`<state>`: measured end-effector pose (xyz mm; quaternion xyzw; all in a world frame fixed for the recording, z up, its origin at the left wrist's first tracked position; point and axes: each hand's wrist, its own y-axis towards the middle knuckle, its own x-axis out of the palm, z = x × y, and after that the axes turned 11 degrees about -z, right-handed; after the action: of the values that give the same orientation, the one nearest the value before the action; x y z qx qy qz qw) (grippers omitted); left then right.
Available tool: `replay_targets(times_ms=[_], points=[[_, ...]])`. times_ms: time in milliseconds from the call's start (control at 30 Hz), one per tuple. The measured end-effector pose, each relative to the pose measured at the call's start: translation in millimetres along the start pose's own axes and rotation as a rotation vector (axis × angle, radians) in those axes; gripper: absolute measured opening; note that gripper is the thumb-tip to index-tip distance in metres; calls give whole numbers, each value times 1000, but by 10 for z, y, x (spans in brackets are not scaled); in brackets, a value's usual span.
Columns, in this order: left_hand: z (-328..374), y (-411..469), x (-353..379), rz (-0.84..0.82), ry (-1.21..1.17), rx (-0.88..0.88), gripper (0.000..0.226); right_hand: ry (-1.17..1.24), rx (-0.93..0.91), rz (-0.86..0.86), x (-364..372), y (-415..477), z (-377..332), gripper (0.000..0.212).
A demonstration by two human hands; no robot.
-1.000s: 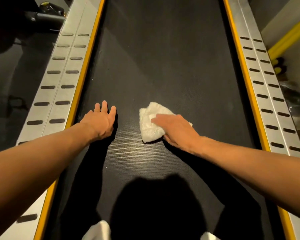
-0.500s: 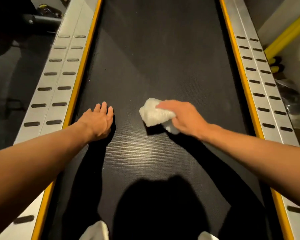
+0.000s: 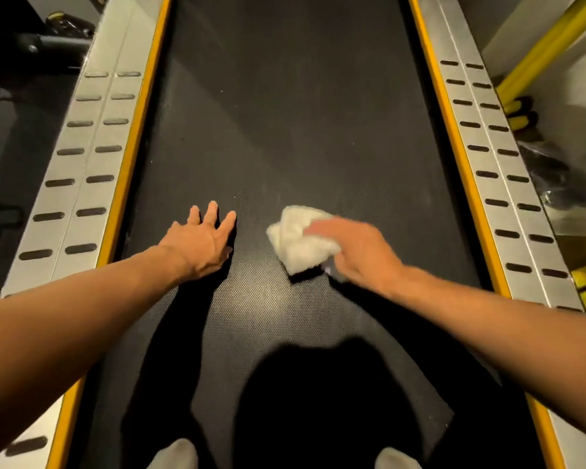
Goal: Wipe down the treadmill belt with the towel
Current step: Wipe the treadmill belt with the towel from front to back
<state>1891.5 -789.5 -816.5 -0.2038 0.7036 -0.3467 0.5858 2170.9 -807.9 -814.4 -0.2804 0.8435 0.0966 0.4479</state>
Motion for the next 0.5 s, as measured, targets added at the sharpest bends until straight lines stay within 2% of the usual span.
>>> replay_targets(times_ms=[67, 167, 267, 367, 500], points=[[5, -6, -6, 0, 10, 6, 68, -89, 153, 62, -273, 192, 203, 47], [15, -11, 0, 5, 35, -2, 72, -192, 295, -21, -249, 196, 381, 56], [74, -5, 44, 23, 41, -31, 73, -310, 140, -73, 105, -73, 206, 54], [144, 1, 90, 71, 3, -67, 70, -284, 23, -210, 92, -147, -5, 55], [209, -43, 103, 67, -132, -66, 61, -142, 196, 40, -119, 146, 29, 55]])
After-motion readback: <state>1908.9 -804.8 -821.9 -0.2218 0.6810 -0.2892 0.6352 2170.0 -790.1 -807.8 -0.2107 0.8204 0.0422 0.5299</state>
